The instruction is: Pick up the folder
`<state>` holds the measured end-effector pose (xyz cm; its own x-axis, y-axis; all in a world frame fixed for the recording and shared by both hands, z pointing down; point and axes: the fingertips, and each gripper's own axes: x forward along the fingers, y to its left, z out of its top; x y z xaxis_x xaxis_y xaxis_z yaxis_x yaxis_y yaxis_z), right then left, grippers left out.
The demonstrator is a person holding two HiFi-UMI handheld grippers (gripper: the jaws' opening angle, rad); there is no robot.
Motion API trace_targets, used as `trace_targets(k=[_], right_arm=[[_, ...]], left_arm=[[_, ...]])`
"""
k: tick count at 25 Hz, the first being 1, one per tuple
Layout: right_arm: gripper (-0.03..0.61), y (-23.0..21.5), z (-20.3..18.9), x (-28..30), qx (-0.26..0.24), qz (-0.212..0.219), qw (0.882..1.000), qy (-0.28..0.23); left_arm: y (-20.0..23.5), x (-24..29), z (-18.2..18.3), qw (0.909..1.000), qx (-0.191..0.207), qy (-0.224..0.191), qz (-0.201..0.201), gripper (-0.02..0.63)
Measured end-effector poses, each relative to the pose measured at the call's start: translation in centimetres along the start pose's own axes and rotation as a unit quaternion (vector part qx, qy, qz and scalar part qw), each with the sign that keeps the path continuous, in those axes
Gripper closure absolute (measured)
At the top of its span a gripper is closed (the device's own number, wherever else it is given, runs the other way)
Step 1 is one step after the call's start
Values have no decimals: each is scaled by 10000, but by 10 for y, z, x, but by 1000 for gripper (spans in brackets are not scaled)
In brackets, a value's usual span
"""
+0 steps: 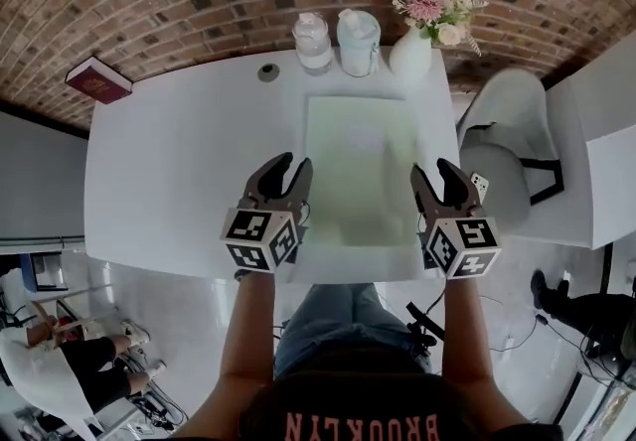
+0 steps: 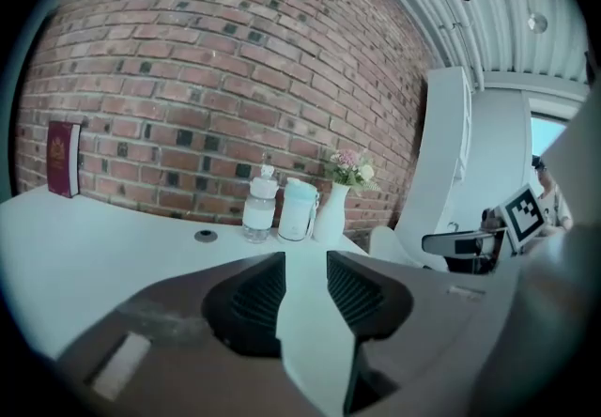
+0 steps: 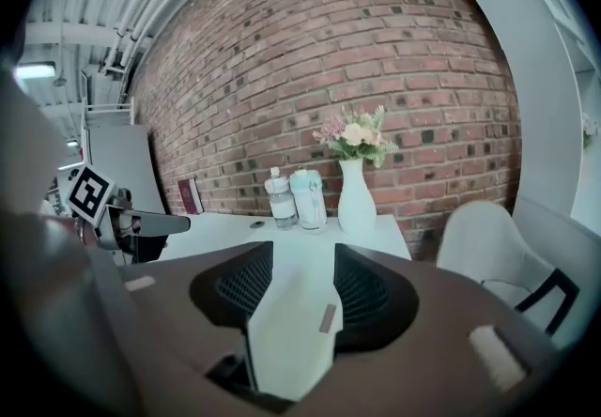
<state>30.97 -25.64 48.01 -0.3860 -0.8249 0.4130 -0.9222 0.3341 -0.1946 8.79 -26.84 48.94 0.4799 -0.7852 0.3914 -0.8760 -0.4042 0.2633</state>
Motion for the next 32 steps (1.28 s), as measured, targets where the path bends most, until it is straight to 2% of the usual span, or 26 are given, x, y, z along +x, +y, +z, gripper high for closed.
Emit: trace_targets(k=[4, 7, 11, 18, 22, 25, 29, 32], right_arm=[[354, -2, -31, 13, 407, 184, 9978, 495], [342, -6, -58, 21, 557, 155, 9936, 972], [331, -13, -91, 28, 790, 101, 9859, 1469], [325, -17, -109, 38, 1094, 197, 9798, 1663], [296, -20, -114, 40, 1071, 203, 9794, 1700], [304, -18, -116, 41, 1179, 262, 9776, 1722], [345, -15, -115, 42, 1478, 363, 9731, 1731], [353, -15, -114, 42, 1546, 341, 9704, 1827]], left_arm=[[6, 9, -28, 9982, -463, 368, -52, 446], [10, 15, -49, 9939, -894, 641, -114, 409], [14, 21, -74, 9889, -1086, 1013, -91, 393], [18, 32, -104, 9777, -1525, 1436, -119, 393], [23, 34, -114, 9705, -1937, 1427, -167, 374], [24, 35, -119, 9663, -2127, 1430, -257, 367], [21, 37, -120, 9533, -2633, 1393, -500, 388], [19, 37, -117, 9551, -2547, 1442, -466, 395]])
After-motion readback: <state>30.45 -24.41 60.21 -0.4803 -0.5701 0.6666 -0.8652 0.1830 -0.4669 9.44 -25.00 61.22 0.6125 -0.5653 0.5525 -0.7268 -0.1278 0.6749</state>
